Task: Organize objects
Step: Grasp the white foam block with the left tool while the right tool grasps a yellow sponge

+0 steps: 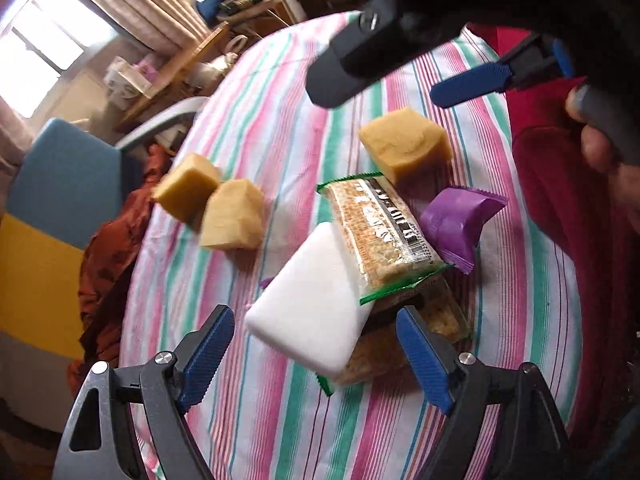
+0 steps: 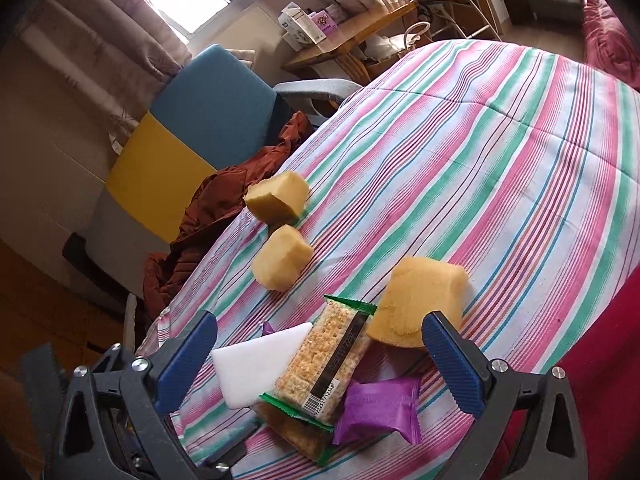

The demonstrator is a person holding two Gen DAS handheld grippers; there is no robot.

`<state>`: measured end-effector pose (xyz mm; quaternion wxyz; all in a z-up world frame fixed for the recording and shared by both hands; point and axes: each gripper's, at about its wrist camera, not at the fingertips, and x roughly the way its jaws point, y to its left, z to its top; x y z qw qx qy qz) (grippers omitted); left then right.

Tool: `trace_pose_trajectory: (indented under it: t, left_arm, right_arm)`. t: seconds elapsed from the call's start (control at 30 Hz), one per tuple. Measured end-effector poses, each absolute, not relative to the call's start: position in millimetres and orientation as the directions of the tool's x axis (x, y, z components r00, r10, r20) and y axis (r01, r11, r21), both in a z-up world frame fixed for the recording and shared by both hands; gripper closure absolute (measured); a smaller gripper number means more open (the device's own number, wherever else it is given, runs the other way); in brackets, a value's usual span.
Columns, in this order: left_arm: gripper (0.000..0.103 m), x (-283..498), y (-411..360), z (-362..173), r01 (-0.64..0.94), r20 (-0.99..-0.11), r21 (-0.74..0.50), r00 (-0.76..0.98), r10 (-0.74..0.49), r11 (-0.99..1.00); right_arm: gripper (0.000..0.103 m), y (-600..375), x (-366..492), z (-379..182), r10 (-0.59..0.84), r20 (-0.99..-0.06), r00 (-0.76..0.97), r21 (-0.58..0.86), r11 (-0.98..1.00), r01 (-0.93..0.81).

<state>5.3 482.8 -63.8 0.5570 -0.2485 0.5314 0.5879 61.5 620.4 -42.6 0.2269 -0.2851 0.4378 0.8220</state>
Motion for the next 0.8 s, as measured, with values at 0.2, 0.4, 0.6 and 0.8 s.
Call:
trace_pose_trajectory:
  t: [0.2, 0.4, 0.6, 0.8]
  left_arm:
    - [0.034, -24, 490, -86, -0.968, -0.919, 0.232, -0.186, 0.347, 0.094]
    - [0.038, -45, 451, -81, -0.983, -0.899, 0.143, -0.179, 0.4, -0.119]
    - [0.037, -64, 371, -52, -0.882, -0.847, -0.096, -0.17, 0.503, -0.46]
    - [0.037, -41, 312, -72, -0.781, -0.863, -0.181, -0.166, 0.477, -0.598]
  right_arm:
    - [0.0, 622, 61, -44, 0.121, -0.667, -0.735, 0.596, -0.506, -0.624]
    - [0.0, 622, 60, -45, 0.13, -0.677, -0.725, 0.581, -0.511, -0.634]
    - [0.0, 625, 64, -45, 0.158, -0.685, -0.711, 0.569, -0.492, -0.659]
    - [0.0, 619, 53, -48, 0.168, -0.736, -0.656, 0.495, -0.528, -0.69]
